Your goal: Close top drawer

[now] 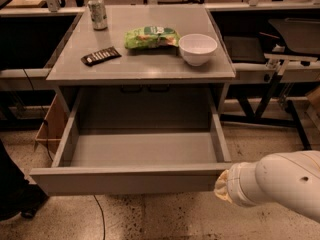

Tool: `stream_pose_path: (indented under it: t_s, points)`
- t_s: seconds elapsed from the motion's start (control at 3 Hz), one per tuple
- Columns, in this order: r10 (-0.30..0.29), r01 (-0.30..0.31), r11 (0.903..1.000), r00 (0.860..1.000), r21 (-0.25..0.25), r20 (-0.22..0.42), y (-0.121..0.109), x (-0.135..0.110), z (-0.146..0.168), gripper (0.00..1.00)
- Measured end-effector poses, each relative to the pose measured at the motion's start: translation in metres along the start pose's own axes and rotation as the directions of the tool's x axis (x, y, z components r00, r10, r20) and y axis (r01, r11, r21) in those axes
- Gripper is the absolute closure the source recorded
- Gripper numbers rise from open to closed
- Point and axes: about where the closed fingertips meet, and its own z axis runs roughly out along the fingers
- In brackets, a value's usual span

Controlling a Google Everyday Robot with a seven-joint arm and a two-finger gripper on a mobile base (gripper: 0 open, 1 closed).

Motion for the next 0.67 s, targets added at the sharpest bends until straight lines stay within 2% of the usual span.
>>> stream_pose_path:
  t_s: [0.33, 0.67]
  points:
    - [-0.015, 0.013, 0.9986, 0.999, 0.051, 0.039, -0.0211, -0.0159, 0.0092, 1.0]
    - [-0.019, 0.015, 0.9977, 0.999, 0.066, 0.05, -0.025, -0.0197, 0.0113, 1.0]
